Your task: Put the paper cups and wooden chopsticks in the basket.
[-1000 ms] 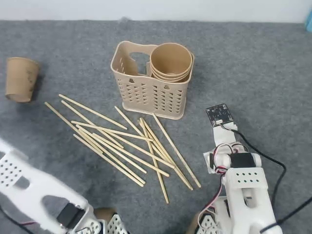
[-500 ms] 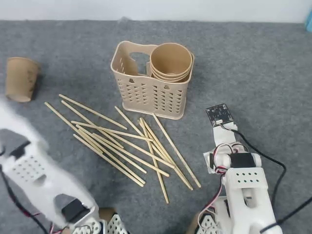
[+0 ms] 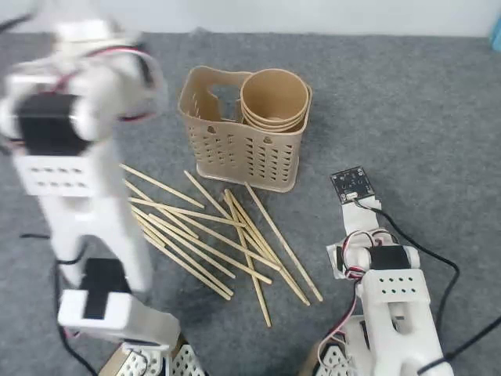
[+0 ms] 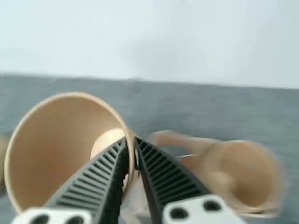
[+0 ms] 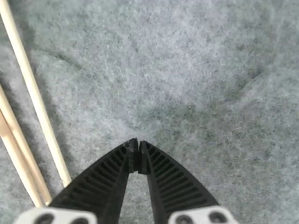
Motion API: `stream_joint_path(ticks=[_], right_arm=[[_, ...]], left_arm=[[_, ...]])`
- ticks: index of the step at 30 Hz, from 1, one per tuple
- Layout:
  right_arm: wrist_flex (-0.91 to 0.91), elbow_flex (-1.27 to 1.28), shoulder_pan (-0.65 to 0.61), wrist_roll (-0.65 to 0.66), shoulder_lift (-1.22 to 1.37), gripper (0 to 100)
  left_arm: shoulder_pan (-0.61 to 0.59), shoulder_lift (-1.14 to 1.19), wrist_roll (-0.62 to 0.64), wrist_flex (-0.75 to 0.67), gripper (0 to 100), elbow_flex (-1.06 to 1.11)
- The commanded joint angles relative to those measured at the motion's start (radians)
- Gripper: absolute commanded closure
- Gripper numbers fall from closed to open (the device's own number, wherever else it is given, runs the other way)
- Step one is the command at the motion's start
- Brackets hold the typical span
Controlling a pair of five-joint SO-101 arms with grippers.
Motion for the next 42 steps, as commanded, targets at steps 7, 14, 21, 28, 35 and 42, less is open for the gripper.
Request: stream_joint_path(ticks=[7, 14, 21, 28, 35, 42], right_arm=[[-0.018, 0.0, -0.01, 0.009, 0.005, 99.0], [-0.018, 0.0, -0.01, 0.009, 0.005, 99.0], [-0.018, 0.0, -0.01, 0.014, 0.005, 99.0], [-0.018, 0.0, -0.01, 0.017, 0.005, 99.0], [-0.019, 0.0, -0.01, 0.017, 0.005, 99.0], [-0.019, -0.002, -0.01, 0.017, 0.005, 99.0]], left_arm=[[0.413, -0.043, 0.058, -0.147, 99, 0.001], [0.471, -0.003, 0.057, -0.249, 99, 0.024], [0.471, 0.1, 0.0, -0.18, 99, 0.025], [0.456, 0.173, -0.077, -0.153, 99, 0.031], [0.462, 0.181, -0.157, -0.072, 99, 0.025], [0.482, 0.189, -0.23, -0.04, 96, 0.025]])
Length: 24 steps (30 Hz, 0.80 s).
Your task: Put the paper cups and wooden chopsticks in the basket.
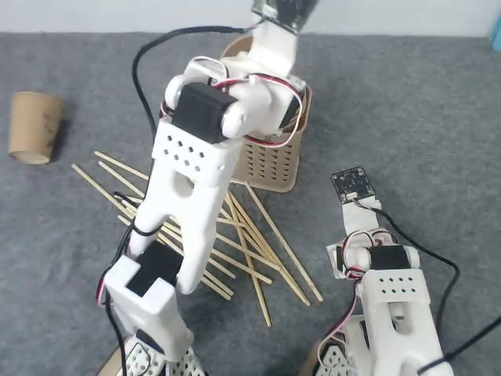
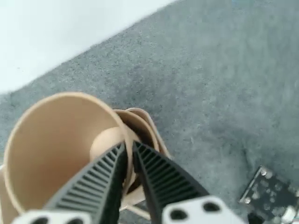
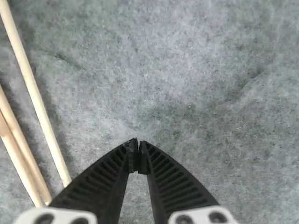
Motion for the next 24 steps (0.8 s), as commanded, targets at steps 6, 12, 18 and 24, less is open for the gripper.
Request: stream_joint_path(ticks=[6, 12, 18, 24], right_arm=[[-0.019, -0.002, -0.01, 0.017, 0.005, 99.0], [-0.019, -0.002, -0.01, 0.017, 0.005, 99.0], [-0.019, -0.002, -0.01, 0.017, 0.005, 99.0], [-0.018, 0.0, -0.01, 0.014, 0.005, 99.0]], left_arm=[[-0.002, -0.017, -0.025, 0.029, 79, -0.053], [-0.135, -0.018, -0.029, 0.087, 81, -0.283], [-0.482, -0.009, -0.031, 0.081, 82, -0.369], [-0.779, 0.058, -0.034, -0.014, 82, -0.331]])
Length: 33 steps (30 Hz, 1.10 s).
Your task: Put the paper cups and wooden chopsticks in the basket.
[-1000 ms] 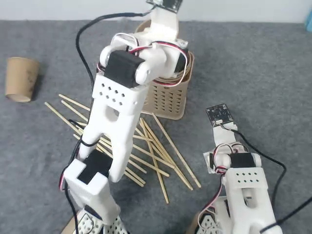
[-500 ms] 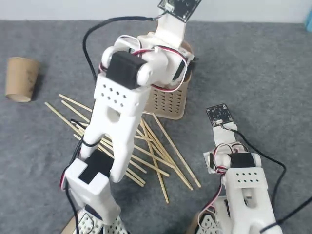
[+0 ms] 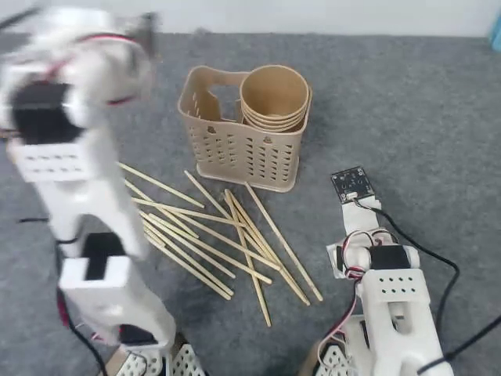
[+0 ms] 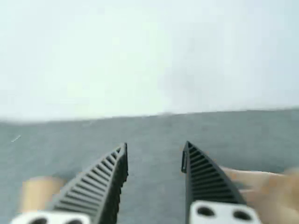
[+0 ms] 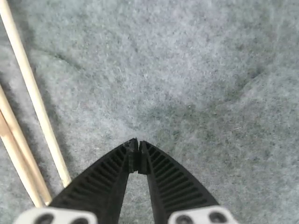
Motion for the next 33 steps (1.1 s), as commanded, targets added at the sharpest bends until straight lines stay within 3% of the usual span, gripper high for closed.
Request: stream_joint_path(ticks=[1, 5, 9, 16, 28, 33], right_arm=[[-0.015, 0.0, -0.01, 0.012, 0.005, 99.0], [-0.012, 0.0, -0.01, 0.009, 0.005, 99.0], [-0.015, 0.0, -0.01, 0.009, 0.005, 99.0], [-0.019, 0.014, -0.01, 0.008, -0.002, 99.0], [-0.019, 0.014, -0.012, -0.018, -0.004, 99.0], [-0.039, 0.015, -0.012, -0.041, -0.001, 99.0]], left_arm=[[-0.216, 0.068, -0.011, -0.107, 82, 0.012], [-0.347, 0.222, -0.011, -0.316, 82, 0.056], [-0.402, 0.411, -0.012, -0.511, 82, 0.054], [-0.408, 0.683, -0.187, -0.832, 82, 0.054], [-0.428, 1.069, -0.265, -1.418, 82, 0.054], [-0.428, 1.155, -0.322, -1.521, 82, 0.054]])
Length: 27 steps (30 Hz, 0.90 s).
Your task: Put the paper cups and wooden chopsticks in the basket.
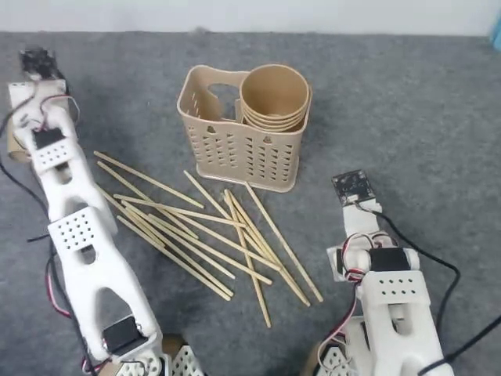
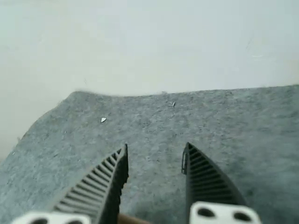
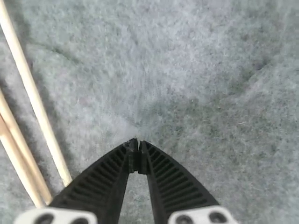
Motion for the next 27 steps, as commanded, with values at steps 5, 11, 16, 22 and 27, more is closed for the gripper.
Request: stream_joint_path(ticks=[5, 11, 16, 22, 27], right_arm=[[-0.024, -0.008, -0.012, -0.018, 0.001, 99.0], [-0.024, -0.008, -0.012, -0.017, 0.001, 99.0], [-0.024, -0.008, -0.012, -0.011, -0.001, 99.0], [-0.024, -0.008, -0.012, -0.009, -0.002, 99.0], [-0.024, -0.008, -0.012, -0.009, -0.002, 99.0]], left_arm=[[-0.008, 0.02, -0.046, 0.025, 82, -0.008], [-0.026, -0.089, -0.044, 0.402, 82, -0.008], [-0.041, -0.232, -0.046, 0.752, 82, -0.008], [-0.057, -0.367, -0.046, 1.128, 82, -0.008], [-0.086, -0.399, -0.048, 1.315, 82, -0.007]])
